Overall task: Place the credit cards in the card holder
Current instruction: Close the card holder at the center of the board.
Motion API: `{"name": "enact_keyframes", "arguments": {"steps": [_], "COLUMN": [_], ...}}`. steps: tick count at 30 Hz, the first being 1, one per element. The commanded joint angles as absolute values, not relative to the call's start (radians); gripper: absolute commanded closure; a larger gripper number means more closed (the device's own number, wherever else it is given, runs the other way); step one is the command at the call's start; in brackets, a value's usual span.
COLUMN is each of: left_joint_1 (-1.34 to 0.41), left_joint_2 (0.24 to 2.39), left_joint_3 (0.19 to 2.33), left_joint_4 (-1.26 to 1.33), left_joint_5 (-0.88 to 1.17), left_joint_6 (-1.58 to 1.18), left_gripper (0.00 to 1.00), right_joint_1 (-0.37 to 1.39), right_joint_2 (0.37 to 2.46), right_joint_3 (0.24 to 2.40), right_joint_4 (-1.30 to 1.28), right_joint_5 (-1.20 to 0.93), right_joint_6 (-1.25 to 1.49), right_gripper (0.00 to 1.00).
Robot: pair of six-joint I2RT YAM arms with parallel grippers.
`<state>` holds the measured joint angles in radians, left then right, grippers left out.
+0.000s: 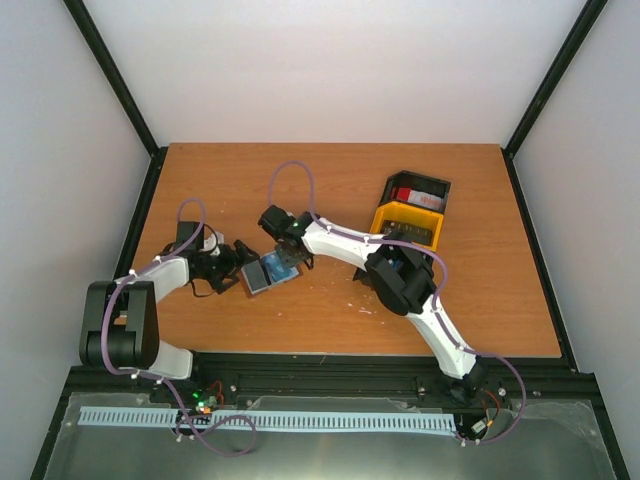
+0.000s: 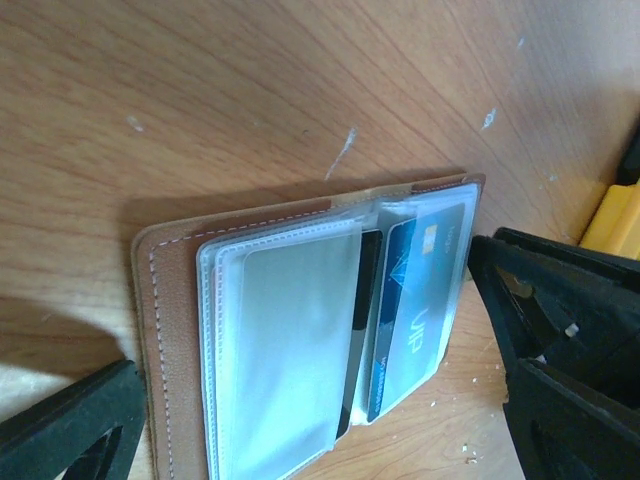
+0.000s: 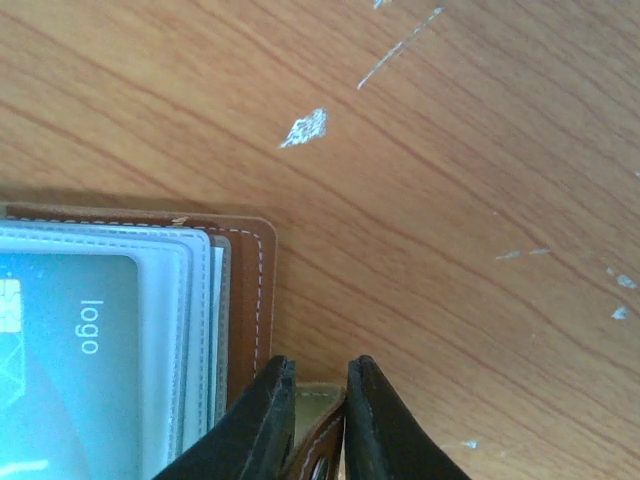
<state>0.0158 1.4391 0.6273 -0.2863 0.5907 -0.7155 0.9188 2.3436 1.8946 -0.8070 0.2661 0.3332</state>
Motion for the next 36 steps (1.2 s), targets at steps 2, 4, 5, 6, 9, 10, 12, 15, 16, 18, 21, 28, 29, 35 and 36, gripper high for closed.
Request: {"name": "enact_keyframes", "arguments": {"steps": [2, 4, 5, 6, 9, 10, 12, 15, 16, 18, 21, 28, 29, 35, 36], "left_joint_1": [0.021, 0.021, 0.022, 0.022, 0.021, 0.021, 0.021, 0.021, 0.021, 0.021, 0.022, 0.021, 0.021, 0.020, 0.021], "left_joint_2": [1.485, 1.493, 1.494, 1.496, 1.504, 1.506, 1.505, 1.491, 1.484, 1.467, 1.442, 1.412, 1.417, 1.491, 1.497], "left_joint_3": [0.607, 0.606, 0.603, 0.598, 0.601, 0.606, 0.614, 0.626, 0.632, 0.639, 0.637, 0.610, 0.601, 0.571, 0.570], "left_joint_4": [-0.265, -0.245, -0.229, -0.210, -0.171, -0.169, -0.169, -0.134, -0.139, -0.148, -0.149, -0.107, -0.076, 0.060, 0.080], "left_joint_5": [0.583, 0.613, 0.639, 0.666, 0.745, 0.764, 0.798, 0.837, 0.840, 0.856, 0.884, 0.958, 0.977, 1.059, 1.074], "left_joint_6": [-0.660, -0.652, -0.648, -0.644, -0.630, -0.624, -0.614, -0.614, -0.616, -0.624, -0.648, -0.702, -0.718, -0.758, -0.768], "left_gripper": [0.01, 0.01, 0.01, 0.01, 0.01, 0.01, 0.02, 0.02, 0.03, 0.03, 0.04, 0.04, 0.04, 0.05, 0.05], "right_joint_1": [0.890, 0.887, 0.886, 0.884, 0.881, 0.881, 0.878, 0.876, 0.875, 0.873, 0.869, 0.864, 0.863, 0.858, 0.856], "right_joint_2": [2.357, 2.358, 2.359, 2.362, 2.365, 2.366, 2.370, 2.375, 2.375, 2.372, 2.368, 2.357, 2.355, 2.345, 2.345], "right_joint_3": [1.864, 1.855, 1.852, 1.850, 1.842, 1.840, 1.838, 1.835, 1.834, 1.830, 1.827, 1.803, 1.799, 1.785, 1.783], "right_joint_4": [-0.793, -0.793, -0.794, -0.798, -0.802, -0.802, -0.802, -0.802, -0.802, -0.800, -0.796, -0.780, -0.777, -0.763, -0.761], "right_joint_5": [0.151, 0.133, 0.119, 0.105, 0.063, 0.050, 0.027, 0.012, 0.008, 0.002, 0.000, -0.013, -0.017, -0.027, -0.030], "right_joint_6": [0.342, 0.338, 0.335, 0.334, 0.327, 0.328, 0.328, 0.333, 0.336, 0.339, 0.346, 0.357, 0.357, 0.360, 0.360], "right_gripper": [0.85, 0.85, 0.85, 0.85, 0.85, 0.85, 0.85, 0.85, 0.85, 0.85, 0.85, 0.85, 0.85, 0.85, 0.85]}}
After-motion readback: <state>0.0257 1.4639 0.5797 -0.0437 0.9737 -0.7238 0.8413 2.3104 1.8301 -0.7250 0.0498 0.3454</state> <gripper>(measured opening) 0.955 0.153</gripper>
